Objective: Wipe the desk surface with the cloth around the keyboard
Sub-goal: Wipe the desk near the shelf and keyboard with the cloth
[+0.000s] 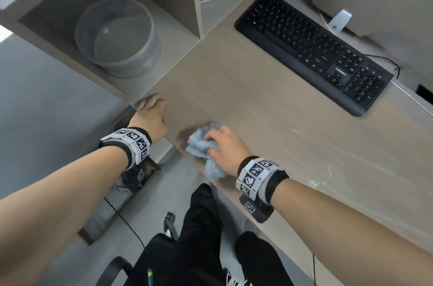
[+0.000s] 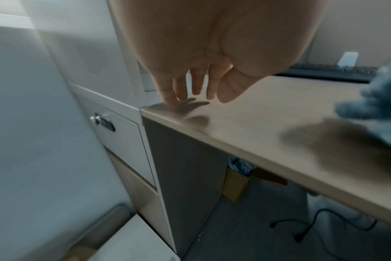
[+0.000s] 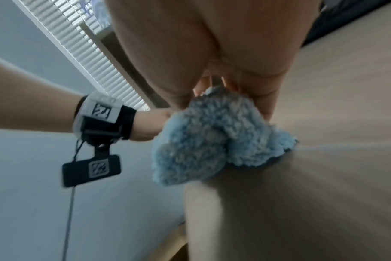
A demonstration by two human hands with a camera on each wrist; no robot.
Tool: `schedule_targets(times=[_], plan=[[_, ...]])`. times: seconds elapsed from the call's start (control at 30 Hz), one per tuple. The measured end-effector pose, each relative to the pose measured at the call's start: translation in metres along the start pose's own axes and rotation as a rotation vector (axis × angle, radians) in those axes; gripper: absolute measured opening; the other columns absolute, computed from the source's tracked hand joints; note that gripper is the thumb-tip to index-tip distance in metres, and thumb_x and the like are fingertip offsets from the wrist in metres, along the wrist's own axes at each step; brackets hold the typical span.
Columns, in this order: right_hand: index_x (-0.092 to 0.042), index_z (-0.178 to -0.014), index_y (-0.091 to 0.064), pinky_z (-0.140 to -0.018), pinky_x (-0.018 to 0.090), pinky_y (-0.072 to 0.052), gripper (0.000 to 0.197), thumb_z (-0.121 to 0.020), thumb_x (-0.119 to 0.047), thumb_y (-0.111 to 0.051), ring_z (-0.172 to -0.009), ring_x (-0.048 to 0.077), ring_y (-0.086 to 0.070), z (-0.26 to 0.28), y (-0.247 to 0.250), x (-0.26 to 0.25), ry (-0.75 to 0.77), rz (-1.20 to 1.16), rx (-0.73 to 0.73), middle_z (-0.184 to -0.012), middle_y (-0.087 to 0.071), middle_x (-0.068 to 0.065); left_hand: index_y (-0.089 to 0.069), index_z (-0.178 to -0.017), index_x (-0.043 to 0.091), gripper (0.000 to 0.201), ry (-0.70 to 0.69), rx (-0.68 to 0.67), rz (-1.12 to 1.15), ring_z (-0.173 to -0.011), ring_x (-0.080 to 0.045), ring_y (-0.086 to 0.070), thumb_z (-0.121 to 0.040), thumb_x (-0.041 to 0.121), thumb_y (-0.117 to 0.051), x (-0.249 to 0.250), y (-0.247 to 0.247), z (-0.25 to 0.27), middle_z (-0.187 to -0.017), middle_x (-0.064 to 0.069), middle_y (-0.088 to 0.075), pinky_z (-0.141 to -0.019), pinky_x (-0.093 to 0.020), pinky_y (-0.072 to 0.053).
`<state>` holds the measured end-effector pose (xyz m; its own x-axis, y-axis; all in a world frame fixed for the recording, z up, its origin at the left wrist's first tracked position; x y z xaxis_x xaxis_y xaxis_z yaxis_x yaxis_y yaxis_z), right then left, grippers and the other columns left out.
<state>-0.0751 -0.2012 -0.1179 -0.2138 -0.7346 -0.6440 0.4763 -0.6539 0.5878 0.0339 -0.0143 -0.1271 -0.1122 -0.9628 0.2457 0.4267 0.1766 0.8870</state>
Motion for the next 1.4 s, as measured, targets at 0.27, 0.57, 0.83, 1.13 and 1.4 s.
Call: schedule_targets(times=[0.27, 0.57, 0.83, 1.13, 1.4], plan=[[-0.021, -0.117, -0.057, -0.082, 0.031, -0.045, 0.026, -0.092, -0.022, -0.062, -0.092, 0.024, -0.055, 0.057, 0.107, 0.132, -0.355, 0.074, 0.334, -0.128, -0.049, 0.010, -0.048, -0.139, 0.008, 0.061, 0.097, -0.032, 0.088, -0.142, -0.032, -0.030, -0.080, -0.007, -0.039, 0.009, -0.022, 0.056, -0.154, -0.008, -0.036, -0.117, -0.038, -0.026], [-0.021, -0.117, -0.056, -0.094, 0.040, -0.048, 0.028, -0.089, -0.022, -0.058, -0.106, 0.031, -0.056, 0.008, -0.006, 0.033, -0.070, 0.146, 0.104, -0.128, -0.048, 0.010, -0.041, -0.145, 0.015, 0.079, -0.004, -0.069, 0.031, -0.146, -0.025, -0.020, -0.072, -0.014, -0.038, -0.002, -0.023, 0.061, -0.159, 0.001, -0.026, -0.118, -0.033, -0.018], [-0.020, -0.112, -0.057, -0.091, 0.045, -0.048, 0.022, -0.091, -0.014, -0.052, -0.099, 0.029, -0.055, -0.005, -0.024, -0.022, 0.019, 0.019, 0.040, -0.122, -0.046, 0.007, -0.047, -0.142, 0.015, 0.078, -0.078, -0.095, 0.065, -0.143, -0.024, -0.024, -0.070, -0.013, -0.037, -0.005, -0.015, 0.056, -0.154, -0.001, -0.036, -0.117, -0.032, -0.020], [-0.018, -0.127, -0.057, -0.100, 0.042, -0.045, 0.036, -0.091, -0.020, -0.054, -0.114, 0.036, -0.055, -0.033, -0.062, -0.060, 0.079, 0.199, -0.118, -0.136, -0.046, 0.015, -0.056, -0.134, 0.018, 0.073, -0.126, -0.082, 0.084, -0.136, -0.023, -0.032, -0.068, -0.009, -0.039, -0.015, -0.015, 0.049, -0.146, 0.001, -0.046, -0.112, -0.041, -0.033], [-0.019, -0.126, -0.060, -0.087, 0.040, -0.048, 0.034, -0.093, -0.018, -0.049, -0.100, 0.033, -0.057, -0.036, 0.001, -0.028, 0.038, 0.149, 0.162, -0.122, -0.049, 0.011, -0.060, -0.129, 0.019, 0.071, -0.127, -0.055, 0.096, -0.134, -0.026, -0.037, -0.066, 0.000, -0.034, -0.019, -0.020, 0.047, -0.142, 0.000, -0.050, -0.108, -0.045, -0.039]])
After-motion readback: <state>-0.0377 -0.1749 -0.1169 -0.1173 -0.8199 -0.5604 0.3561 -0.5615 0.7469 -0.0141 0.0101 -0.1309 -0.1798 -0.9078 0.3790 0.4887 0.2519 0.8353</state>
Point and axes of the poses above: each hand's wrist, its own z-axis away from the middle knuckle, its own y-axis out of the back of the hand, x = y × z, the point moved 8 cm from there along -z, towards the middle knuckle
